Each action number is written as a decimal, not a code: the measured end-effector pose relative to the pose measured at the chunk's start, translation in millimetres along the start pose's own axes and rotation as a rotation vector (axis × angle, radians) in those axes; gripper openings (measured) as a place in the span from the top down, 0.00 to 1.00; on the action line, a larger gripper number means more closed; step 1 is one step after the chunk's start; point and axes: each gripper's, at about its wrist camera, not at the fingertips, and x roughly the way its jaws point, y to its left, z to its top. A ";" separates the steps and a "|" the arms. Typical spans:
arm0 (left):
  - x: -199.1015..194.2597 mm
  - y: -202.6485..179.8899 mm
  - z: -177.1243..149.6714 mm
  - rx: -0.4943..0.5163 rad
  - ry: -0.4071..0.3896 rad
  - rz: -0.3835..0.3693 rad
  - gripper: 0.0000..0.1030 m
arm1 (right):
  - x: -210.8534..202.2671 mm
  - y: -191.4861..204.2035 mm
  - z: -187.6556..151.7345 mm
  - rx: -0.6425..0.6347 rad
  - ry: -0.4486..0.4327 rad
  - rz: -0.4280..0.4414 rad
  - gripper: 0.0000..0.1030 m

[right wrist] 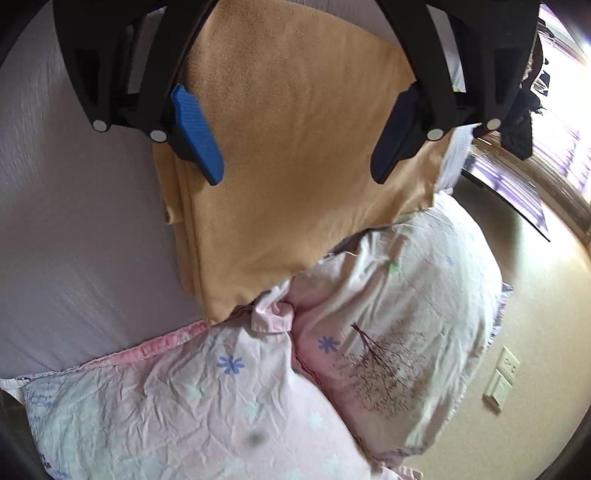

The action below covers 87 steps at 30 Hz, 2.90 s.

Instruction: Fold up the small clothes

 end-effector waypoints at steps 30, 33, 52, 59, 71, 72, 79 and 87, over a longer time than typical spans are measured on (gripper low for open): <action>204.7 -276.9 -42.2 0.207 0.400 -0.474 0.77 | -67.6 -71.6 5.1 0.239 -0.301 0.023 0.16; 160.9 -263.1 -30.2 0.269 0.252 -0.432 0.61 | -68.4 -68.5 6.3 0.218 -0.303 0.031 0.16; 133.4 -174.3 -35.0 0.249 0.172 -0.078 0.28 | -62.0 12.5 -46.7 -0.155 -0.017 -0.173 0.92; 144.2 -168.5 -45.4 0.270 0.228 -0.048 0.26 | -67.2 -26.0 -65.2 -0.015 0.029 -0.137 0.91; 162.2 -169.7 -28.2 0.218 0.169 -0.076 0.57 | -40.3 -42.2 -30.0 0.168 0.129 -0.029 0.69; 157.7 -169.8 -28.2 0.232 0.157 -0.078 0.61 | -37.9 -39.7 -32.1 0.162 0.124 -0.022 0.73; 98.6 -139.0 -38.4 0.246 0.084 -0.069 0.66 | -30.5 5.1 -52.6 0.035 0.157 0.057 0.75; 18.7 -141.9 -72.6 0.380 -0.103 0.020 0.37 | -92.7 40.5 -69.0 -0.060 -0.068 0.054 0.33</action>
